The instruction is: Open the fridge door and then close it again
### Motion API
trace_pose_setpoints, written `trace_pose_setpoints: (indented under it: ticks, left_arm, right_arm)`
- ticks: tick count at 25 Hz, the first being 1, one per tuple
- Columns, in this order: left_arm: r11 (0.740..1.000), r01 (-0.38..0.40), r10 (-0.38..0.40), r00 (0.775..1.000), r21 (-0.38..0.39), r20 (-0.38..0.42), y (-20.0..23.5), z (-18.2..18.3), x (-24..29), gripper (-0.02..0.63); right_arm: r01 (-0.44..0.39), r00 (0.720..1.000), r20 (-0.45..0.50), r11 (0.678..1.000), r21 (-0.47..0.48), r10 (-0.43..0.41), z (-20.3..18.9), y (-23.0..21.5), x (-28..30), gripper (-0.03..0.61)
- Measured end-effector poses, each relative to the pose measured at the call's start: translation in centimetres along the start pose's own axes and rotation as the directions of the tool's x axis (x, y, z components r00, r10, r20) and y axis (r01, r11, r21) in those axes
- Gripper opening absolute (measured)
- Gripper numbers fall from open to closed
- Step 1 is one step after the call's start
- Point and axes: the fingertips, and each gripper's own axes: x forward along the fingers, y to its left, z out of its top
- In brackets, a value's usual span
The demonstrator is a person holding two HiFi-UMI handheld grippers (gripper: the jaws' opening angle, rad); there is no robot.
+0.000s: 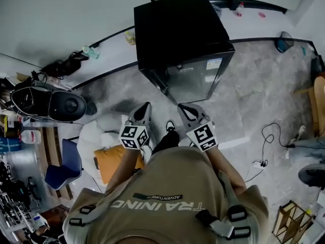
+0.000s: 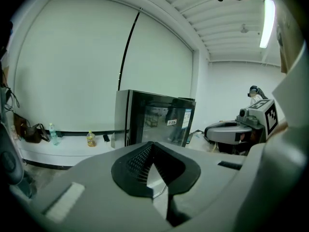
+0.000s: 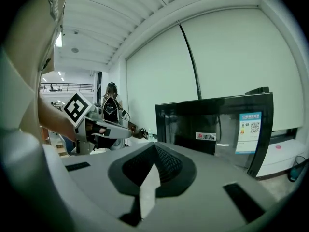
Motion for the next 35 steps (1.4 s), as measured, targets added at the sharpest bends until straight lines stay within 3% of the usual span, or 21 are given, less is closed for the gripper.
trace_pose_setpoints:
  ticks: [7, 16, 25, 35]
  left_arm:
    - [0.996, 0.073, -0.073, 0.997, 0.046, 0.008, 3.1, 3.1, 2.9, 0.000]
    - [0.981, 0.183, -0.181, 0.983, 0.066, -0.036, 7.3, 2.6, 5.3, 0.000]
    - [0.925, 0.360, -0.350, 0.932, 0.121, -0.096, 7.9, 0.6, 8.2, 0.001]
    - [0.881, 0.461, -0.445, 0.884, 0.107, -0.143, 6.6, -1.0, 10.2, 0.002]
  right_arm:
    - [0.050, 0.999, 0.007, 0.999, -0.020, -0.050, 3.5, -1.5, 4.2, -0.005]
    - [0.135, 0.989, 0.074, 0.989, -0.062, -0.131, 7.6, -1.7, 10.4, -0.005]
    - [0.224, 0.974, 0.047, 0.974, -0.039, -0.223, 7.6, -1.6, 12.8, -0.005]
    - [0.231, 0.973, 0.006, 0.971, -0.064, -0.231, 7.1, -2.0, 13.7, -0.005]
